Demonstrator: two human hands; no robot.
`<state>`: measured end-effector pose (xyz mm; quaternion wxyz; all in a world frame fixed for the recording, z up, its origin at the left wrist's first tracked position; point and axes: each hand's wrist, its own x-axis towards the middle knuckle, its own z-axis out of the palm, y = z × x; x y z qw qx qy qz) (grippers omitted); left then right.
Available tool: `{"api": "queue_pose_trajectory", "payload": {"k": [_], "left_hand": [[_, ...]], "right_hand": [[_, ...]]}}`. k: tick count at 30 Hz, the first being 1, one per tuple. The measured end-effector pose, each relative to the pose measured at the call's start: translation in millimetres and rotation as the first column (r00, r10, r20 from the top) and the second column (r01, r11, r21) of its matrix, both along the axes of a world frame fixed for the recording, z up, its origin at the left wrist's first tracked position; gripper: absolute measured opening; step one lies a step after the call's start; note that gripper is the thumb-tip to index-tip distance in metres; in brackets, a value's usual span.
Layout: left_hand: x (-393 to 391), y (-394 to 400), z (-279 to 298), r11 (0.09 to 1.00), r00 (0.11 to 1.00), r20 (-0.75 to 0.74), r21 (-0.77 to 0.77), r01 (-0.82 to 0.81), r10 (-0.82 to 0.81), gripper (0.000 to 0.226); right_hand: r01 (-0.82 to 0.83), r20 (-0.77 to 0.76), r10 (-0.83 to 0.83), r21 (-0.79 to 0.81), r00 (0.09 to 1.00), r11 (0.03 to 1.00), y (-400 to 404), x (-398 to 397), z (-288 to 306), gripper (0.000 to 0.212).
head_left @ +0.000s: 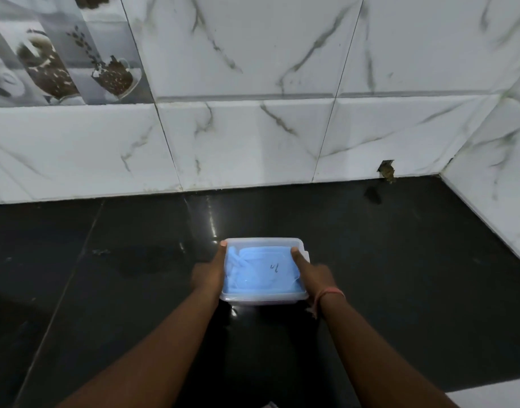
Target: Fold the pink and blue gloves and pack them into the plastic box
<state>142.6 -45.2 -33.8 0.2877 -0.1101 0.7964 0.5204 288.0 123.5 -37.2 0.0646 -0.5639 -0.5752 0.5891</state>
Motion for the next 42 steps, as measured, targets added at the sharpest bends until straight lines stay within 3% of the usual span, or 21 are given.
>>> {"api": "queue_pose_trajectory", "payload": {"k": [3,5,9,14,21,25,27,29,34,39,42], "left_hand": [[8,-10,-1,0.999,0.988,-0.151,-0.018,-0.045,0.042,0.053],[9,-13,2,0.999,0.987,-0.153,0.019,-0.04,0.042,0.051],[3,-8,8,0.998,0.984,-0.168,-0.024,0.053,-0.056,0.036],[-22,14,17,0.995,0.978,-0.188,-0.063,0.073,-0.084,0.025],[-87,67,51,0.98,0.935,-0.298,-0.102,0.169,-0.192,0.024],[-117,92,58,0.978,0.923,-0.325,-0.096,0.183,-0.205,0.023],[-130,101,56,0.977,0.916,-0.347,-0.137,0.162,-0.201,0.011],[-141,108,51,0.969,0.909,-0.361,-0.205,0.139,-0.207,0.021],[-162,113,34,0.962,0.92,-0.34,-0.249,0.112,-0.195,0.022],[-167,117,14,0.987,0.924,-0.375,-0.157,0.024,-0.082,0.045],[-167,121,9,0.994,0.92,-0.39,-0.106,-0.018,-0.025,0.044]], "right_hand": [[-0.007,0.003,0.007,0.243,1.0,0.97,-10,6,-8,0.042],[-0.046,0.021,0.041,0.306,0.999,0.951,-14,5,-10,0.037],[-0.131,0.094,0.105,0.325,0.99,0.937,-6,-8,-2,0.037],[-0.208,0.107,0.18,0.379,0.978,0.902,16,-34,15,0.017],[-0.099,-0.034,0.128,0.453,0.991,0.886,63,-102,43,0.015],[-0.104,-0.015,0.128,0.492,0.992,0.864,85,-136,44,0.015],[-0.131,-0.004,0.152,0.494,0.988,0.86,93,-151,42,0.019],[-0.14,-0.003,0.161,0.476,0.987,0.868,101,-167,37,0.026],[-0.15,-0.005,0.171,0.45,0.985,0.88,105,-194,18,0.034],[-0.136,-0.018,0.175,0.554,0.984,0.822,96,-206,-10,0.047],[-0.119,-0.035,0.18,0.623,0.983,0.773,94,-207,-18,0.049]]}}
